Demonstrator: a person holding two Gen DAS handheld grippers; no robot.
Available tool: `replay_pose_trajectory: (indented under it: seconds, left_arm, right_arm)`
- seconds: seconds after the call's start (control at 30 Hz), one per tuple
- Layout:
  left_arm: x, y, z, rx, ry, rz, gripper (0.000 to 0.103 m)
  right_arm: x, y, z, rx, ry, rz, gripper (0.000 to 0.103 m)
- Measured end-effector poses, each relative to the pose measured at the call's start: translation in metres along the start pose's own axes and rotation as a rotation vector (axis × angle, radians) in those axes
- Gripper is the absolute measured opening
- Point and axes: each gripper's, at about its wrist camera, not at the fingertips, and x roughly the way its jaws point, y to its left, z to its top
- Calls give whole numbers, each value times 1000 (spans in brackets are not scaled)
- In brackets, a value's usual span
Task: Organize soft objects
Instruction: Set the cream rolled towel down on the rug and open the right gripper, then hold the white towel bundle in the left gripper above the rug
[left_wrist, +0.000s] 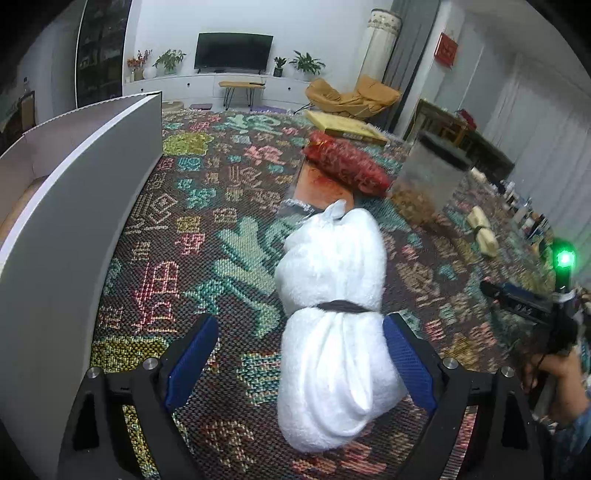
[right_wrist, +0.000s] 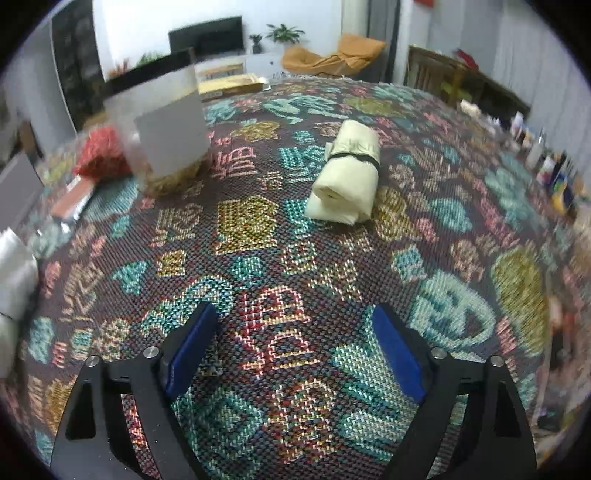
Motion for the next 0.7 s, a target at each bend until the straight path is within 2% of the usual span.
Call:
replay_pose_trajectory:
  seconds: [0.07,0.13,0.27,0.37,0.47,0.53,0.6,0.7]
  left_arm:
    - [-5,-7,-1,39,0,-32,90]
    - [-10,-15,-8,86,3,-27,90]
    - [-15,-21,-26,117,13,-37,90]
    - [-5,-20,-41,148,61,15,90]
    - [8,-15,-46,134,102,72,90]
    - [12,-13,-43,122,98,92,94]
    - [22,-15,-37,128,127,130,103]
    - [37,-21,-31,181,145,176,103]
  right_arm:
    - [1,4,1,-17,-1,-21,89]
    - [0,4,1,-12,-2,-21,89]
    - [1,5,2,-14,-5,-27,89]
    - [1,5,3,-14,-5,-27,89]
    - [0,5,3,-14,-5,-27,89]
    - [0,5,3,-15,-5,-27,89]
    - [0,5,2,-14,-5,-27,89]
    - [0,4,2,-15,-5,-28,89]
